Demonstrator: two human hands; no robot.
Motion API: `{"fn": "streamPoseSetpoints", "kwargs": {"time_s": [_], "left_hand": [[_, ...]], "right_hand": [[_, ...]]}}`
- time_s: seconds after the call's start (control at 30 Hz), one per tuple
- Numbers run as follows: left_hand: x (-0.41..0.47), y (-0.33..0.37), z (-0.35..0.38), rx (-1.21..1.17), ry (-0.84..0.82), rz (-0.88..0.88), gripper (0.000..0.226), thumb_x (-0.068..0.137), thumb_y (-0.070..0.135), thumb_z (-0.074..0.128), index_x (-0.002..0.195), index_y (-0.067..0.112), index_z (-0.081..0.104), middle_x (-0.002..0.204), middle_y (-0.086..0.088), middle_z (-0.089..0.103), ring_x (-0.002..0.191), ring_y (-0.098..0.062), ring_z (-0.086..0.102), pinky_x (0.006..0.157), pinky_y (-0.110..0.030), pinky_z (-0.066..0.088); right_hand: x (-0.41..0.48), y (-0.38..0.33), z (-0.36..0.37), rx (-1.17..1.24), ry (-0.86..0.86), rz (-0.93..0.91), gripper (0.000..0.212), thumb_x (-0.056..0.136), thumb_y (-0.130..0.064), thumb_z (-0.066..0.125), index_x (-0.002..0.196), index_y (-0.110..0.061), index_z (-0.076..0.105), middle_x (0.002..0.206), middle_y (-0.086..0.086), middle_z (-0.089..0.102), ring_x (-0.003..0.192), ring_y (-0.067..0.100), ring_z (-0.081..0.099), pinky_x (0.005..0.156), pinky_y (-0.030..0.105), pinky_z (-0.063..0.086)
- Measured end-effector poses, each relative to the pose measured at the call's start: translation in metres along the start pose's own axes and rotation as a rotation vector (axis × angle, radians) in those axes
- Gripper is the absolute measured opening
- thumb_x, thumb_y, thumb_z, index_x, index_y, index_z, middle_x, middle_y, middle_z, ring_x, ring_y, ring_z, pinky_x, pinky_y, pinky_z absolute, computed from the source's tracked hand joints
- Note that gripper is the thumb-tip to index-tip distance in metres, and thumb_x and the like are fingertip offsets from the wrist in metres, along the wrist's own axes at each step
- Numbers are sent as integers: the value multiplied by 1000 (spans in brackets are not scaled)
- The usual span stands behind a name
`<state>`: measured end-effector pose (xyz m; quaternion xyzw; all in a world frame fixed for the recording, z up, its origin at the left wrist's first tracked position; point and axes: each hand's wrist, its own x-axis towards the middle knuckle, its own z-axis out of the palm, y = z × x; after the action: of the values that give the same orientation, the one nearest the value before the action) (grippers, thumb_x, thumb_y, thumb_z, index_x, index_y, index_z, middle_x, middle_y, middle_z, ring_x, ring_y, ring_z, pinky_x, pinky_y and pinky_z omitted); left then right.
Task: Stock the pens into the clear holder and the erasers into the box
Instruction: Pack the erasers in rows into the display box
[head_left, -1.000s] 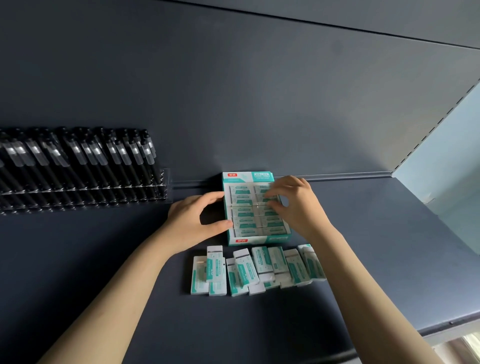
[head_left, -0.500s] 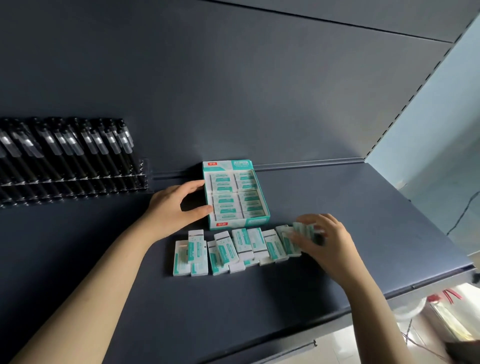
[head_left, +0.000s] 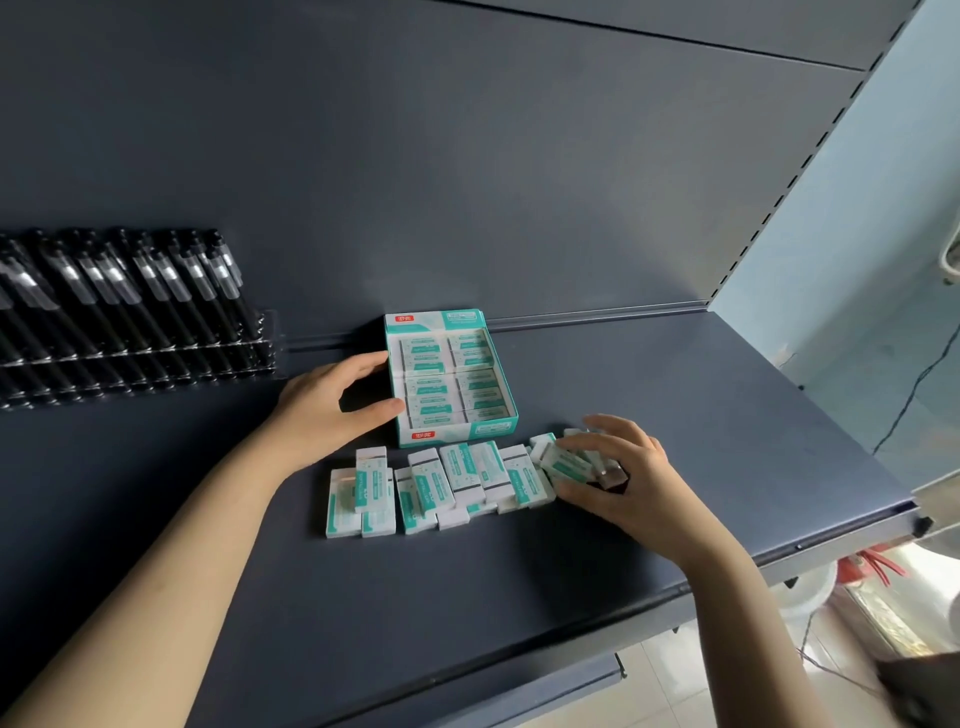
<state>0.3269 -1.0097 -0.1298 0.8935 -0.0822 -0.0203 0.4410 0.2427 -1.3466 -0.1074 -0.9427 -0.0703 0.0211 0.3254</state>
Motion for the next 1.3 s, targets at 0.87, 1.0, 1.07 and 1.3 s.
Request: {"fn": "streamPoseSetpoints", "kwargs": {"time_s": [0.87, 1.0, 1.07, 1.3], "left_hand": [[1, 2, -1, 36, 11, 12, 87, 62, 78, 55, 139, 38, 48, 138, 14, 54, 128, -5, 48, 111, -36, 38], [3, -2, -1, 52, 1, -12, 85, 63, 80, 57, 139, 42, 46, 137, 18, 54, 129, -4, 47, 112, -41, 37], [3, -2, -1, 53, -6, -21, 85, 63, 80, 57, 139, 42, 46, 137, 19, 53, 129, -4, 47, 112, -40, 37], [3, 2, -3, 35, -10, -6, 87, 62, 78, 57, 140, 39, 48, 138, 17, 55, 128, -2, 48, 113, -39, 37]], "right_hand": [[124, -90, 51, -71, 45, -186, 17, 80, -20, 77, 95, -20, 69, 97, -8, 66, 87, 16, 58, 74, 28, 49], [119, -86, 54, -118, 35, -215, 19, 80, -21, 76, 97, -24, 69, 99, -10, 66, 92, 18, 56, 79, 32, 49], [119, -86, 57, -139, 50, -221, 18, 81, -21, 76, 98, -24, 69, 103, -7, 65, 94, 19, 53, 80, 32, 48], [127, -95, 58, -131, 28, -201, 17, 80, -17, 77, 97, -17, 72, 105, 1, 61, 94, 20, 57, 82, 34, 52]]}}
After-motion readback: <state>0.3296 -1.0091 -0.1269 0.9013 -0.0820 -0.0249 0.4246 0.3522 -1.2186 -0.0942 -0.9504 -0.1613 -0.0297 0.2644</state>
